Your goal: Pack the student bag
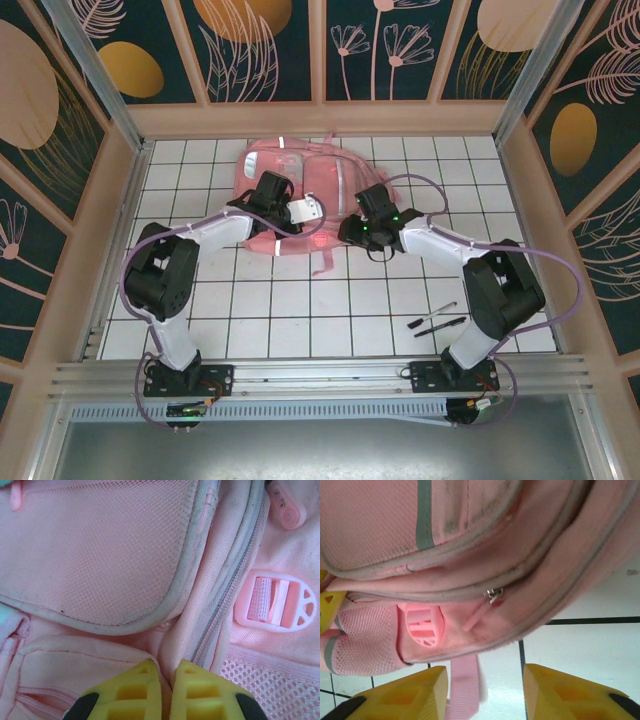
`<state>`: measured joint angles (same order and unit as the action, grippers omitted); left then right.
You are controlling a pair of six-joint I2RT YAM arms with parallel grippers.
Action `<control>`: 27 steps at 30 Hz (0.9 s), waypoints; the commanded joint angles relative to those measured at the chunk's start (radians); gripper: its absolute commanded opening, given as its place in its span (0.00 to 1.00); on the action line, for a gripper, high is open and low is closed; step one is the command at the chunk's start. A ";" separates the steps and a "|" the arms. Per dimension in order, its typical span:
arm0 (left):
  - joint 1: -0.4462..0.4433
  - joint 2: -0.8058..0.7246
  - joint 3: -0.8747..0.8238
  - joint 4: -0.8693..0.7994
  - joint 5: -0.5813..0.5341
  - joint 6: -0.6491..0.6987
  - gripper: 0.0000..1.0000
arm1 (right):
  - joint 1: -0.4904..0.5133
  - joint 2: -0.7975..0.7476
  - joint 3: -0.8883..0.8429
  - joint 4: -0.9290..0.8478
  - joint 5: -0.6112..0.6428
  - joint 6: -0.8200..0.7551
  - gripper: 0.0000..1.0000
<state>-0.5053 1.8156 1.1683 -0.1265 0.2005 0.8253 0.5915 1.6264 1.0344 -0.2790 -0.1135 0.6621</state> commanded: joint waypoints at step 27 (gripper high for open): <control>0.058 -0.139 -0.024 0.028 0.261 -0.134 0.00 | 0.149 0.195 0.169 -0.166 0.348 -0.143 0.40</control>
<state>-0.4606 1.7596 1.1557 -0.1680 0.3561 0.7265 0.7265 1.7969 1.1988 -0.3962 0.1913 0.5541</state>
